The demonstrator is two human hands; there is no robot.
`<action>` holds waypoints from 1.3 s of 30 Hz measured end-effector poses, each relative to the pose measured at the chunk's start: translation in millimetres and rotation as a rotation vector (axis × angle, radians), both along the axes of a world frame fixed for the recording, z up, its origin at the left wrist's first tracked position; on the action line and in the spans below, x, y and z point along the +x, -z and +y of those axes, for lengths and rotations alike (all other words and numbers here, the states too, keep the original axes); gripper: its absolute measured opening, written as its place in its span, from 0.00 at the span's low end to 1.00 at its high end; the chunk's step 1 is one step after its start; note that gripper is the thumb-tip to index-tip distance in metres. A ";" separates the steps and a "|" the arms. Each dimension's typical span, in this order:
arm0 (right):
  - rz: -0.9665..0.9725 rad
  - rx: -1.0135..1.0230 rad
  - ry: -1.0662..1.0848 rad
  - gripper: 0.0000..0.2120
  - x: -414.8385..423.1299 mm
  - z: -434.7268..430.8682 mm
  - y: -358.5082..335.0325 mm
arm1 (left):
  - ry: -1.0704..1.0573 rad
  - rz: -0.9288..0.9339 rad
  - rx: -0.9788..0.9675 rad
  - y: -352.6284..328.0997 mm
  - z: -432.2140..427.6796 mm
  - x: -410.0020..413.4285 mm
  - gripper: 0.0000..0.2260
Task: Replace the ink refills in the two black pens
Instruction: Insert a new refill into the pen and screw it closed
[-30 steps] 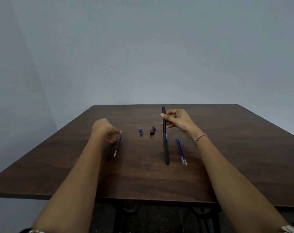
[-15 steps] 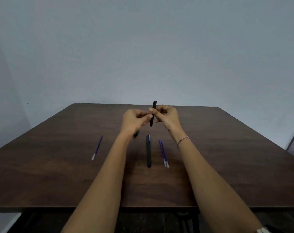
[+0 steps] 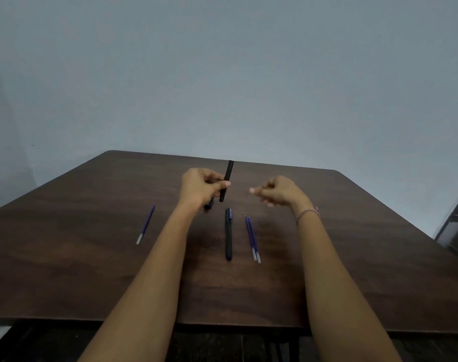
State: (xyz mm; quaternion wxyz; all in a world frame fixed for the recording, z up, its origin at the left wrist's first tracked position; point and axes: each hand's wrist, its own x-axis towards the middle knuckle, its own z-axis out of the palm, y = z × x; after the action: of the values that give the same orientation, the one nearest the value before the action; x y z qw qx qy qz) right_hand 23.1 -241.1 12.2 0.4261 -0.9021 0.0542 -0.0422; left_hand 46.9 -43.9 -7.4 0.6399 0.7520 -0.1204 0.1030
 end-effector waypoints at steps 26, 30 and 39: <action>0.334 -0.136 -0.068 0.08 -5.0 -7.5 -1.3 | -0.040 0.013 -0.049 -0.5 5.0 -1.1 0.08; 0.345 -0.194 -0.021 0.14 -5.0 -7.0 -4.1 | -0.041 0.018 -0.064 -0.5 5.9 -0.6 0.09; 0.589 -0.369 0.016 0.14 -11.4 -8.6 -10.2 | -0.033 0.025 -0.067 -2.7 5.8 -1.8 0.06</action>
State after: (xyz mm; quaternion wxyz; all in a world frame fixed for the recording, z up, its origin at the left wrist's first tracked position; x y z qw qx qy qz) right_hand 11.7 -249.7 22.4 0.2213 -0.9369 0.1736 0.2077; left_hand 45.1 -38.1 -4.7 0.6644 0.7332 -0.0962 0.1081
